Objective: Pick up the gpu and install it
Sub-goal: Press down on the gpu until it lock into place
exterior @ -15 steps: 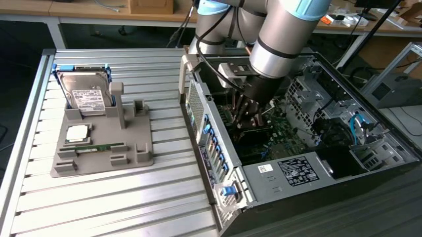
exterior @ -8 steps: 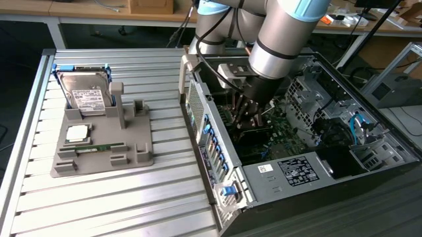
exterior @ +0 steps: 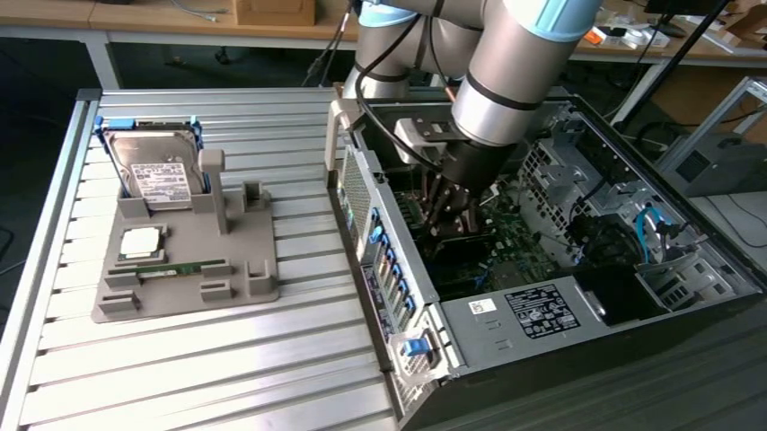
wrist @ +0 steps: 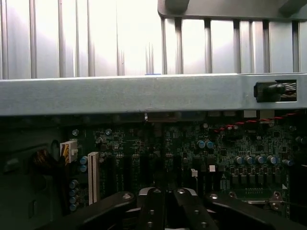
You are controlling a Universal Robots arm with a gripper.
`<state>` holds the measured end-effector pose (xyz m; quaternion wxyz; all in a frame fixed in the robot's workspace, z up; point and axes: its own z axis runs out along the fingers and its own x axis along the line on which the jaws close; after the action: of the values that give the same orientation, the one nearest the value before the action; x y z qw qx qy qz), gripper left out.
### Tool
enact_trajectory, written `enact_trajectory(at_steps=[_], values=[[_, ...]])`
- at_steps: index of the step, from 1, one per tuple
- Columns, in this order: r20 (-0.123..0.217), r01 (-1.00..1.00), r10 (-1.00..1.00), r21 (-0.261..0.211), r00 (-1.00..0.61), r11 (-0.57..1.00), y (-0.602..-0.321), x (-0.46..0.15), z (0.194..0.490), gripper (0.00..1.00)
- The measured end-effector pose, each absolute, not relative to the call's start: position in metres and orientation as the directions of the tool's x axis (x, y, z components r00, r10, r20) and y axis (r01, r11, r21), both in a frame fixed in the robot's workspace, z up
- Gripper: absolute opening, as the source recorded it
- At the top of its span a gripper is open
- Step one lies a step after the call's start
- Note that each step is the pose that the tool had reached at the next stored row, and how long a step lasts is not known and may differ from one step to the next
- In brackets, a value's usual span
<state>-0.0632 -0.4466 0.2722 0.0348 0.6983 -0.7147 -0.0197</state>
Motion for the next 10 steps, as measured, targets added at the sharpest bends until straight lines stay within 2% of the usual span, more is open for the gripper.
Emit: enact_trajectory(at_steps=[10], values=[[0.018, -0.997, -1.000, 0.076, -0.019, 0.021, -0.4474, -0.0632, 0.2771, 0.11]])
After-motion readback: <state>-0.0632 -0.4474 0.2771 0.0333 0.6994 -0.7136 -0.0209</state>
